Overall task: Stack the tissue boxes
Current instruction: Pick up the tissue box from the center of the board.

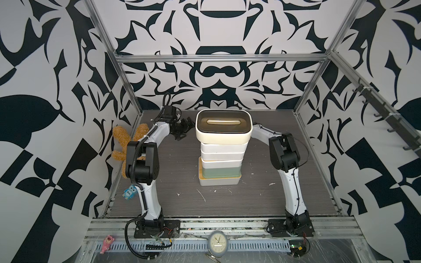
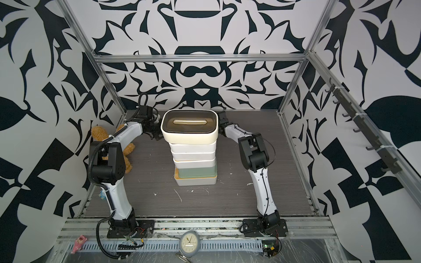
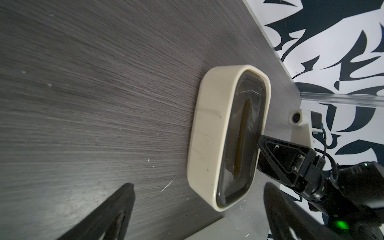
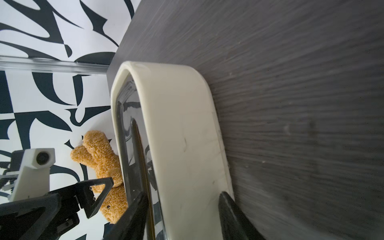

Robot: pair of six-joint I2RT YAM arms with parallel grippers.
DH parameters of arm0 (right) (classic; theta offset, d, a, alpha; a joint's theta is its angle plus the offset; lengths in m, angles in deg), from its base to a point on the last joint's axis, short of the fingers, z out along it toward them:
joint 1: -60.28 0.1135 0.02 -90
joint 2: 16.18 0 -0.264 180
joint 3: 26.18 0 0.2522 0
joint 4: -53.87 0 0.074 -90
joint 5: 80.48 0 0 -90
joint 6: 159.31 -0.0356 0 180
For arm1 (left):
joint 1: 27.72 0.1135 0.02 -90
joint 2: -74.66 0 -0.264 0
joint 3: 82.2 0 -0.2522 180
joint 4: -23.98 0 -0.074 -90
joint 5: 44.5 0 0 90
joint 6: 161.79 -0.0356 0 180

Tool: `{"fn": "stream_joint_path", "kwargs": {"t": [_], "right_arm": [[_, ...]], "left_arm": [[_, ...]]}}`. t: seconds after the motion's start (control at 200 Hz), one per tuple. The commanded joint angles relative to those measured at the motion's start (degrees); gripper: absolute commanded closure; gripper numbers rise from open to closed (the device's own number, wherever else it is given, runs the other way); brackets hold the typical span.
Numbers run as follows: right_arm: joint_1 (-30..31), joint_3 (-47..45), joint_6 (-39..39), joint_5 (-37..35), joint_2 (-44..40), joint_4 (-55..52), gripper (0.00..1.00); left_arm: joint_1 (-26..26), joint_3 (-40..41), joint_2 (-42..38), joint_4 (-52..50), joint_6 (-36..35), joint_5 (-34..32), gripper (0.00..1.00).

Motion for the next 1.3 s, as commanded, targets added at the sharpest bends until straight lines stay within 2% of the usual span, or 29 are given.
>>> {"fn": "stream_joint_path", "kwargs": {"t": [0.0,0.2,0.325,0.485,0.75,0.88,1.145,1.295], "right_arm": [[1.4,0.8,-2.7,2.7,-1.0,5.0,0.42],[1.6,-0.5,-4.2,4.7,-1.3,8.3,0.42],[1.1,-0.2,-3.0,3.9,-1.9,6.7,0.41],[-1.2,-2.7,-0.8,0.6,-5.8,4.3,0.39],[-8.6,-12.2,1.8,-2.5,-18.2,2.2,0.31],[-11.5,-17.0,4.4,-3.2,-25.7,-1.0,0.23],[-13.5,-26.5,6.0,-4.2,-39.0,-2.8,0.13],[-14.1,-28.2,7.5,-5.9,-44.9,-4.9,0.1]], "left_arm": [[-1.6,-2.4,2.2,-3.2,-2.2,-0.5,0.01],[-4.2,-6.3,5.1,-6.1,-4.3,-1.1,0.01],[-5.7,-11.9,7.8,-11.8,-7.8,-6.3,0.01],[-6.7,-14.4,8.9,-14.4,-10.9,-11.8,0.01],[-7.8,-21.1,14.0,-18.5,-12.3,-15.3,0.01],[-8.2,-22.9,15.9,-18.9,-12.2,-16.8,0.0],[-8.8,-27.1,19.8,-20.6,-12.1,-17.7,0.04],[-9.3,-29.1,21.7,-21.1,-12.1,-18.1,0.06]]}}
